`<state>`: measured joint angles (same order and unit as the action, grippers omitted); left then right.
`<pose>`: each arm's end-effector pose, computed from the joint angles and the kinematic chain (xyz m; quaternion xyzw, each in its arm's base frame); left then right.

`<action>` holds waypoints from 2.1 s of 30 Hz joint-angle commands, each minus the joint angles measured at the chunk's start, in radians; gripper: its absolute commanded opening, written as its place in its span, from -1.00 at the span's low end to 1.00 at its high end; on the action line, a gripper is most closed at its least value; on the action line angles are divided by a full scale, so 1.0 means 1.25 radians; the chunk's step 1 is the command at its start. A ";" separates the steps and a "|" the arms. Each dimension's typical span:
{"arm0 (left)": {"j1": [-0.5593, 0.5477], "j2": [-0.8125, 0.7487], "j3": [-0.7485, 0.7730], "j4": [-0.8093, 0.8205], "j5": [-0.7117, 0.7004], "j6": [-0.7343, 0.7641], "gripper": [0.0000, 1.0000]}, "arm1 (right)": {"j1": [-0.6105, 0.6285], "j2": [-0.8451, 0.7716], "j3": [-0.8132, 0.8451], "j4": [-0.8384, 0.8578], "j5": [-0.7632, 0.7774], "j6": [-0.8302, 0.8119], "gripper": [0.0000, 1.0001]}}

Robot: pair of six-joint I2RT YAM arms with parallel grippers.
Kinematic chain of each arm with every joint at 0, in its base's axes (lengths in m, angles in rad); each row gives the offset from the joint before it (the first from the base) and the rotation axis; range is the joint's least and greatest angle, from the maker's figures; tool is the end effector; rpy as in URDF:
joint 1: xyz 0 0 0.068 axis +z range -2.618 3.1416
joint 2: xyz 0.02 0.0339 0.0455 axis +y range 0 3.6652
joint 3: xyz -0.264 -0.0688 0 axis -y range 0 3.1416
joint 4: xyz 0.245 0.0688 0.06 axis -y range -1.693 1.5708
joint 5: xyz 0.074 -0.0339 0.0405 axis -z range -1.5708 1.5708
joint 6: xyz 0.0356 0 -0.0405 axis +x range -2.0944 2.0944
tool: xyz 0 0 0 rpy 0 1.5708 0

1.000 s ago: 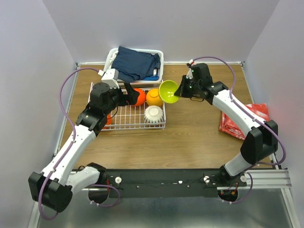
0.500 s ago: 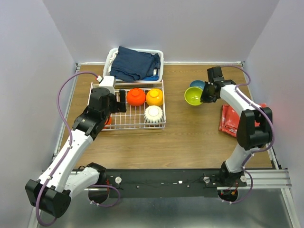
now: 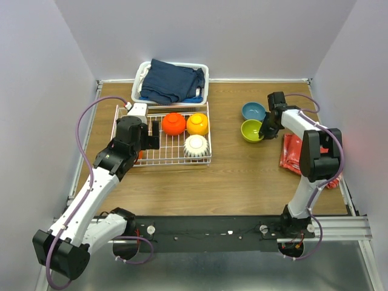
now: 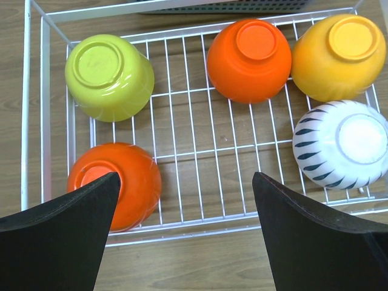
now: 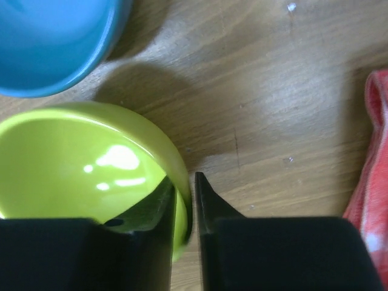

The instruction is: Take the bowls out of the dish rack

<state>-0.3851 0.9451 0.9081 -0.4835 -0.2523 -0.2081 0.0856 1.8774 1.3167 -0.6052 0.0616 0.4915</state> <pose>0.1948 -0.0694 0.3244 0.0130 0.8606 -0.0413 0.5075 0.3810 0.0305 0.1850 0.2034 0.9578 0.0283 0.2012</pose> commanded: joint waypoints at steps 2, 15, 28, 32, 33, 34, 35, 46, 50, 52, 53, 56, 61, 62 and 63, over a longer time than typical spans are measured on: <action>0.004 0.006 0.005 -0.021 -0.021 0.019 0.98 | -0.007 -0.018 -0.019 -0.012 0.014 0.007 0.02; 0.004 0.147 0.108 -0.081 -0.036 0.061 0.98 | -0.006 -0.295 -0.056 0.042 -0.067 -0.050 0.97; 0.003 0.358 0.251 -0.138 -0.052 -0.062 0.98 | -0.005 -0.494 -0.253 0.172 -0.253 -0.045 1.00; 0.003 0.390 0.263 -0.202 -0.157 -0.097 0.98 | -0.002 -0.513 -0.278 0.169 -0.274 -0.057 1.00; 0.003 0.395 0.258 -0.208 -0.189 -0.099 0.98 | -0.003 -0.518 -0.283 0.170 -0.282 -0.058 1.00; 0.004 0.399 0.253 -0.213 -0.209 -0.100 0.98 | -0.003 -0.519 -0.294 0.174 -0.287 -0.059 1.00; 0.004 0.401 0.244 -0.225 -0.226 -0.099 0.98 | -0.003 -0.521 -0.297 0.180 -0.293 -0.062 1.00; 0.010 0.394 0.167 -0.297 -0.284 -0.176 0.98 | 0.020 -0.490 -0.312 0.207 -0.339 -0.046 1.00; 0.036 0.401 0.134 -0.276 -0.235 -0.186 0.98 | 0.024 -0.486 -0.315 0.211 -0.341 -0.041 1.00; 0.047 0.399 0.122 -0.255 -0.206 -0.186 0.98 | 0.024 -0.488 -0.315 0.207 -0.335 -0.045 1.00; 0.052 0.395 0.118 -0.231 -0.196 -0.183 0.98 | 0.025 -0.490 -0.315 0.203 -0.332 -0.046 1.00; 0.054 0.416 0.134 -0.202 -0.157 -0.173 0.98 | 0.025 -0.491 -0.318 0.201 -0.327 -0.047 1.00; 0.060 0.470 0.189 -0.179 -0.139 -0.140 0.98 | 0.025 -0.494 -0.313 0.193 -0.322 -0.047 1.00; 0.060 0.487 0.201 -0.174 -0.140 -0.135 0.98 | 0.026 -0.496 -0.311 0.191 -0.319 -0.048 1.00; 0.061 0.493 0.223 -0.173 -0.141 -0.129 0.98 | 0.025 -0.496 -0.311 0.190 -0.317 -0.050 1.00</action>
<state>-0.3153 1.5009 1.1175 -0.7620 -0.5056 -0.3885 0.1123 1.2648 0.9356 -0.3634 -0.3412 0.4362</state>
